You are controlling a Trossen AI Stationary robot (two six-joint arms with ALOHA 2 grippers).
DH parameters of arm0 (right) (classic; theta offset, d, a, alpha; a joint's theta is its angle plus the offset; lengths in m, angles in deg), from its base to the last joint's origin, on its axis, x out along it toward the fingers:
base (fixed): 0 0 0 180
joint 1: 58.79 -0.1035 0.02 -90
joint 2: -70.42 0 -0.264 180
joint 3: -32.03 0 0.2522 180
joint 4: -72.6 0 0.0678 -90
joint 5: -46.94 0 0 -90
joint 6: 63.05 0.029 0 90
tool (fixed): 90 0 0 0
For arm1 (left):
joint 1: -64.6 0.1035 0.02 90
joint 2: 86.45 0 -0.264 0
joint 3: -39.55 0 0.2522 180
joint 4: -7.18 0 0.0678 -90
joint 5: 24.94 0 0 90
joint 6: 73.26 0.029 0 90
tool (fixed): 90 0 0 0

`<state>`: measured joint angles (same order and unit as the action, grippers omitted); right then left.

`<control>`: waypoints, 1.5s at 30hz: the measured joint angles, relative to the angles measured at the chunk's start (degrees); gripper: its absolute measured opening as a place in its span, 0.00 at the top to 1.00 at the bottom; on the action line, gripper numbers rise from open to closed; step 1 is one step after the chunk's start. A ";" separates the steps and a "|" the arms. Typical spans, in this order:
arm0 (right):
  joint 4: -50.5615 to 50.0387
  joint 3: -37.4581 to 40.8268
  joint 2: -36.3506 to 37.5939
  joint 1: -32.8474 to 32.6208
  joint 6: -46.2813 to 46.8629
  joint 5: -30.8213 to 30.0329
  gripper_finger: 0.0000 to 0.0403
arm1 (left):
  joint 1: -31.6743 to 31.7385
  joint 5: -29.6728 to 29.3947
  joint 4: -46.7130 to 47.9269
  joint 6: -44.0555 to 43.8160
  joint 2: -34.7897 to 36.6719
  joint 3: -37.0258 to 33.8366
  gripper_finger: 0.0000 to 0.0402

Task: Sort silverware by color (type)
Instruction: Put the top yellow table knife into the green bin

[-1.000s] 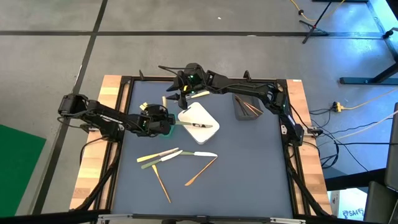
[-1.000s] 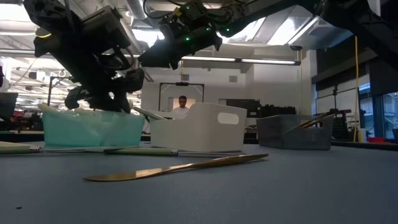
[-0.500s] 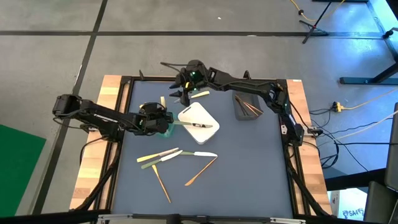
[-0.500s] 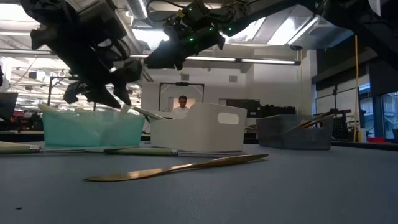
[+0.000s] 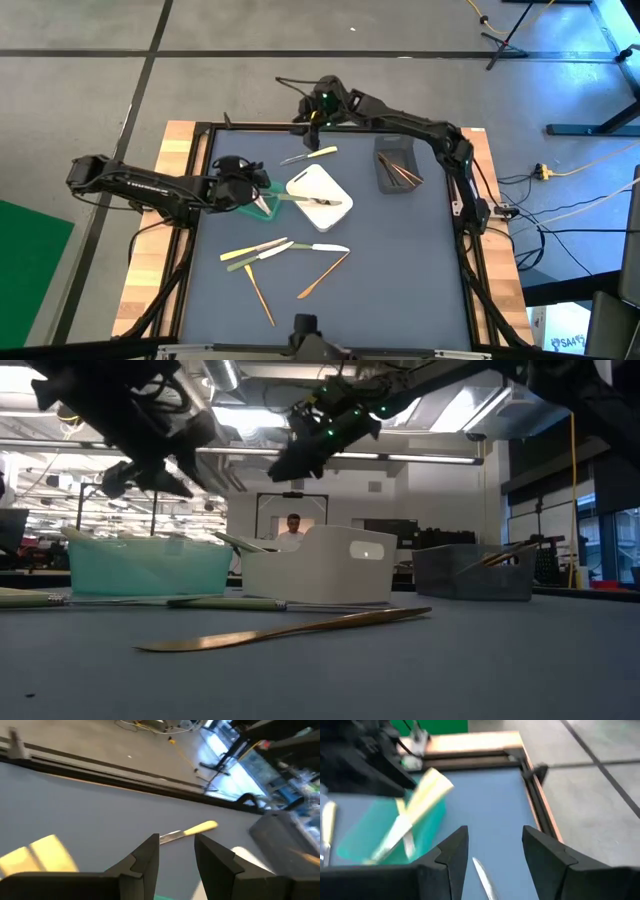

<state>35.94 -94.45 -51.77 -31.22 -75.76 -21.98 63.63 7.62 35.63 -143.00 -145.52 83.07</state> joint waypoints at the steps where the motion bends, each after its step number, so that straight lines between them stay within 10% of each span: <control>1: -1.29 0.00 0.00 0.63 -1.01 -0.21 0.57 | 0.00 0.31 -0.98 0.40 0.30 0.03 0.71; 24: -17.09 0.05 -0.11 10.82 -17.65 -5.05 0.57 | -0.07 1.63 -3.77 5.85 1.07 0.04 0.71; 45: -5.62 17.61 -0.85 10.71 -26.90 -2.37 0.57 | -0.09 1.63 -3.83 5.81 1.07 0.04 0.71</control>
<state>30.32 -76.85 -52.62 -20.51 -102.66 -24.35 63.54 9.25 31.80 -137.20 -144.45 83.11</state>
